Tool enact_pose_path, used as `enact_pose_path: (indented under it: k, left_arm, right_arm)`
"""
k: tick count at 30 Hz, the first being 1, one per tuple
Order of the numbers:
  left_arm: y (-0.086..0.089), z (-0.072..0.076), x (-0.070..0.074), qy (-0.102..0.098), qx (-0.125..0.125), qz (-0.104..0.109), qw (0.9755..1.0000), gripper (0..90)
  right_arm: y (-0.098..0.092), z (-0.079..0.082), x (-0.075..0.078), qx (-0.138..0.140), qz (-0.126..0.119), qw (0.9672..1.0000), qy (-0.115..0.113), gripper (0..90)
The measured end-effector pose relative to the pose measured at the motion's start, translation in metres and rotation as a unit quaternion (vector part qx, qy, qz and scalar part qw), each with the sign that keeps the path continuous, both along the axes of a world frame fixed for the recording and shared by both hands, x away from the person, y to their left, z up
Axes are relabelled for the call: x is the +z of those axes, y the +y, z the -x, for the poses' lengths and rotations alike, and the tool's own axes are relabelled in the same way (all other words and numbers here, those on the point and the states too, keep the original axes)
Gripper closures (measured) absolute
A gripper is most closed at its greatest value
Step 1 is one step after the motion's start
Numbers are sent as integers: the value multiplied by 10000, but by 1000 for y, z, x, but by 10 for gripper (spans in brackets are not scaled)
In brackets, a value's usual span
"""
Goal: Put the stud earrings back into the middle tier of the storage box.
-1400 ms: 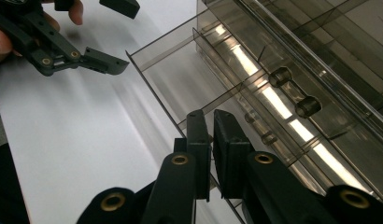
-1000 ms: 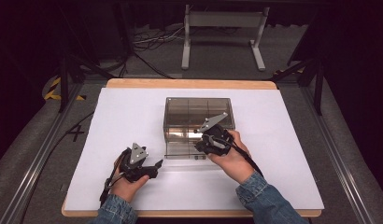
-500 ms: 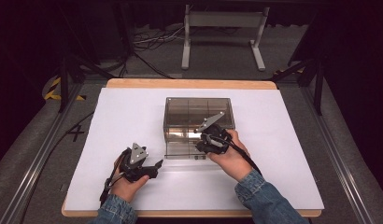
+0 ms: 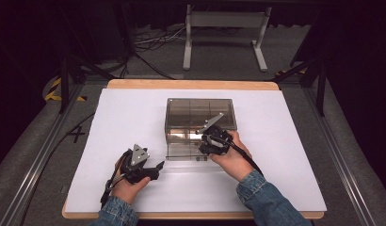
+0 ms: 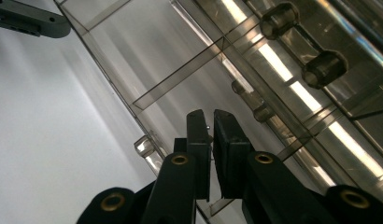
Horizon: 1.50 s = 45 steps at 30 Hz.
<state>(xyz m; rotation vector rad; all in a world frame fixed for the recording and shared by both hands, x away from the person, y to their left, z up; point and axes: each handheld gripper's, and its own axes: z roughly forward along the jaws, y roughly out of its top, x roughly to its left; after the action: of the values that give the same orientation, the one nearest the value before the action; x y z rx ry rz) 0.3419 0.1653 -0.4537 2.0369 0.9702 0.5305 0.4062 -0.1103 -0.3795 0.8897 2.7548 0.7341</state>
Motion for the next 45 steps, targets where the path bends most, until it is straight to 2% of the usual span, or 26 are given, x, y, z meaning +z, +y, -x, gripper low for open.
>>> enact_pose_path:
  k: [12,16,22,28,34,41,45]
  left_arm:
    - [0,0,0,-3,-3,-5,10000,207]
    - [0,0,0,-4,-3,0,10000,207]
    - [0,0,0,-1,1,0,10000,207]
    - [0,0,0,2,18,6,10000,206]
    - [0,0,0,-13,24,7,10000,206]
    - [0,0,0,-8,31,2,10000,206]
    - [0,0,0,-11,36,-2,10000,205]
  right_arm:
    - [0,-4,-5,-53,114,9998,124,848]
    - [-1,-4,-5,-65,63,9999,129,816]
    - [-3,-2,0,-75,-43,10000,32,817]
    - [-12,6,13,16,-337,9994,-120,897]
    - [-21,14,24,158,-628,9976,-224,898]
    - [-38,24,39,379,-1110,9927,-273,898]
    - [-41,29,41,463,-1141,9919,-296,897]
